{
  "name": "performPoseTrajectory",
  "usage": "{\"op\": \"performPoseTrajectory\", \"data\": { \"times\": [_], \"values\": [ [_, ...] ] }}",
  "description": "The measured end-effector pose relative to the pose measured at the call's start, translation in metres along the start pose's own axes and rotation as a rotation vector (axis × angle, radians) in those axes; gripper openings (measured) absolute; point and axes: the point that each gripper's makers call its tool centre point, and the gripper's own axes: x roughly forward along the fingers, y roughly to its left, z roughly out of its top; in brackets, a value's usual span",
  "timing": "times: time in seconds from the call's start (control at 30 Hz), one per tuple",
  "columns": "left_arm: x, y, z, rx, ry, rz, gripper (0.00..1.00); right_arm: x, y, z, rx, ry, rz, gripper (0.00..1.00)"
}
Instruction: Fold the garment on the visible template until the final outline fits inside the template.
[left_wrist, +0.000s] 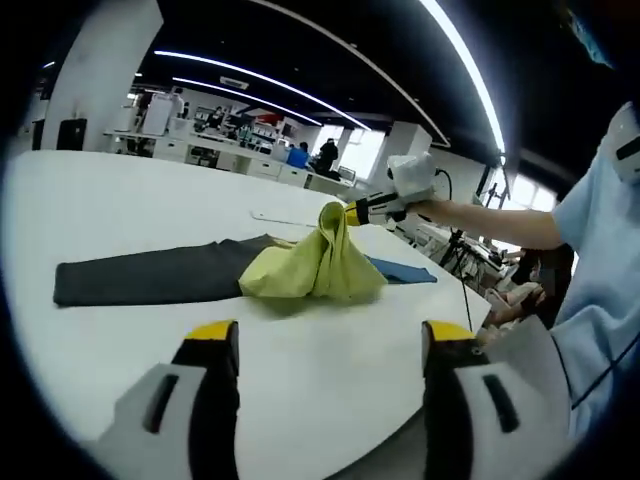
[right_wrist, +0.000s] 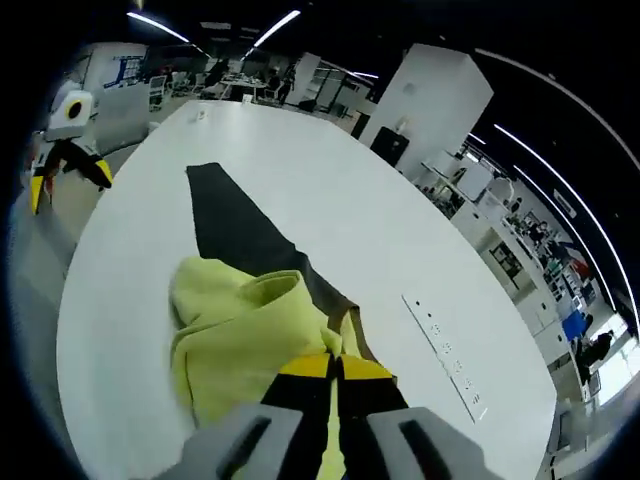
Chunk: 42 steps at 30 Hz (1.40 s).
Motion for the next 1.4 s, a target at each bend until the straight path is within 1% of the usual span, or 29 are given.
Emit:
{"op": "performPoseTrajectory", "data": {
  "times": [0.1, 0.27, 0.33, 0.37, 0.57, 0.6, 0.63, 0.7, 0.73, 0.8, 0.9, 1.1, 1.27, 1.33, 1.37, 1.4],
  "values": [
    [0.001, 0.003, 0.0, -0.002, 0.006, 0.005, 0.71, 0.012, -0.007, -0.006, 0.021, 0.02, -0.01, 0.0],
    [0.003, 0.01, 0.004, -0.004, 0.007, 0.018, 0.71, 0.039, -0.017, -0.024, 0.058, 0.068, -0.023, 0.0],
    [0.004, 0.011, 0.006, -0.005, 0.005, 0.023, 0.72, 0.048, -0.019, -0.029, 0.075, 0.08, -0.024, 0.0],
    [0.004, 0.014, 0.007, 0.002, 0.004, 0.035, 0.73, 0.052, -0.02, -0.032, 0.08, 0.089, -0.026, 0.0],
    [0.007, 0.015, 0.007, -0.004, 0.012, 0.032, 0.71, 0.072, -0.019, -0.052, 0.124, 0.132, -0.004, 0.0],
    [0.008, 0.015, 0.007, -0.007, 0.012, 0.033, 0.71, 0.075, -0.019, -0.053, 0.126, 0.131, 0.001, 0.0],
    [0.008, 0.015, 0.007, -0.01, 0.01, 0.034, 0.71, 0.077, -0.018, -0.054, 0.157, 0.13, 0.011, 0.0],
    [0.009, 0.016, 0.005, -0.018, 0.011, 0.036, 0.7, 0.081, -0.02, -0.06, 0.142, 0.146, 0.015, 0.0],
    [0.011, 0.016, 0.003, -0.021, 0.016, 0.035, 0.7, 0.083, -0.019, -0.066, 0.145, 0.166, 0.023, 0.0],
    [0.012, 0.016, 0.001, -0.024, 0.022, 0.036, 0.7, 0.084, -0.017, -0.068, 0.166, 0.163, 0.03, 0.0],
    [0.013, 0.015, 0.0, -0.03, 0.021, 0.032, 0.69, 0.085, -0.015, -0.069, 0.151, 0.166, 0.034, 0.0],
    [0.016, 0.014, 0.0, -0.034, 0.024, 0.025, 0.69, 0.081, -0.016, -0.067, 0.17, 0.138, 0.045, 0.0],
    [0.017, 0.012, 0.0, -0.032, 0.024, 0.017, 0.69, 0.075, -0.016, -0.071, 0.192, 0.117, 0.044, 0.11],
    [0.017, 0.011, 0.0, -0.03, 0.027, 0.014, 0.7, 0.07, -0.017, -0.07, 0.202, 0.096, 0.04, 0.18],
    [0.017, 0.011, 0.0, -0.029, 0.028, 0.012, 0.7, 0.067, -0.015, -0.07, 0.211, 0.079, 0.049, 0.2],
    [0.017, 0.01, 0.0, -0.029, 0.027, 0.009, 0.7, 0.064, -0.015, -0.07, 0.216, 0.076, 0.05, 0.23]
  ]
}}
